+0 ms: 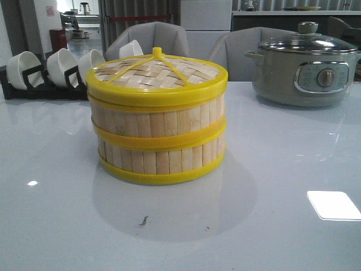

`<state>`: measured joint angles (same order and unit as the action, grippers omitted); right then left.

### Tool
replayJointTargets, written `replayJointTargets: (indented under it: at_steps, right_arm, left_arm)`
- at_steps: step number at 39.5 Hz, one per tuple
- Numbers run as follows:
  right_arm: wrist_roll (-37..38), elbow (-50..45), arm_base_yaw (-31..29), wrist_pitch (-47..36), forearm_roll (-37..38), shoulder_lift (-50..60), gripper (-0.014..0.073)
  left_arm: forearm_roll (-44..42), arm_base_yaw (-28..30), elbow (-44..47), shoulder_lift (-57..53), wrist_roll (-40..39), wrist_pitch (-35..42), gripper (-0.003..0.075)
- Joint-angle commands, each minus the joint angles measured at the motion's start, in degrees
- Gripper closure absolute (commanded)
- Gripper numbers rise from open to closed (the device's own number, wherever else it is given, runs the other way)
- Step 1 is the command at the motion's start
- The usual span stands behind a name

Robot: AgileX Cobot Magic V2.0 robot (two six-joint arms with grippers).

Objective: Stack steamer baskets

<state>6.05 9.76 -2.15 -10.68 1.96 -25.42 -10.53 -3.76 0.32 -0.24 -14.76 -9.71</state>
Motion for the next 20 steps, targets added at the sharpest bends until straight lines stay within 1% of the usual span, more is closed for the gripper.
replayJointTargets:
  at_steps: [1, 13, 15, 18, 20]
  right_arm:
    - [-0.68, 1.71, -0.28, -4.96, 0.26, -0.14, 0.0538]
    - [-0.68, 1.71, -0.28, -4.96, 0.26, -0.14, 0.0538]
    - [-0.68, 1.71, -0.28, -4.96, 0.26, -0.14, 0.0538]
    - [-0.68, 1.71, -0.28, -4.96, 0.26, -0.14, 0.0538]
    - [-0.68, 1.71, -0.28, -4.96, 0.26, -0.14, 0.0538]
  left_arm:
    - [0.51, 0.04, 0.1, -0.71, -0.19, 5.43, 0.0633]
    - [0.73, 0.04, 0.1, -0.71, 0.43, 5.57, 0.0633]
    - [1.79, 0.04, 0.1, -0.71, 2.43, 5.57, 0.0633]
    - [5.46, 0.04, 0.1, -0.71, 7.91, 5.57, 0.0633]
    - [6.26, 0.04, 0.1, -0.71, 9.35, 5.57, 0.0633]
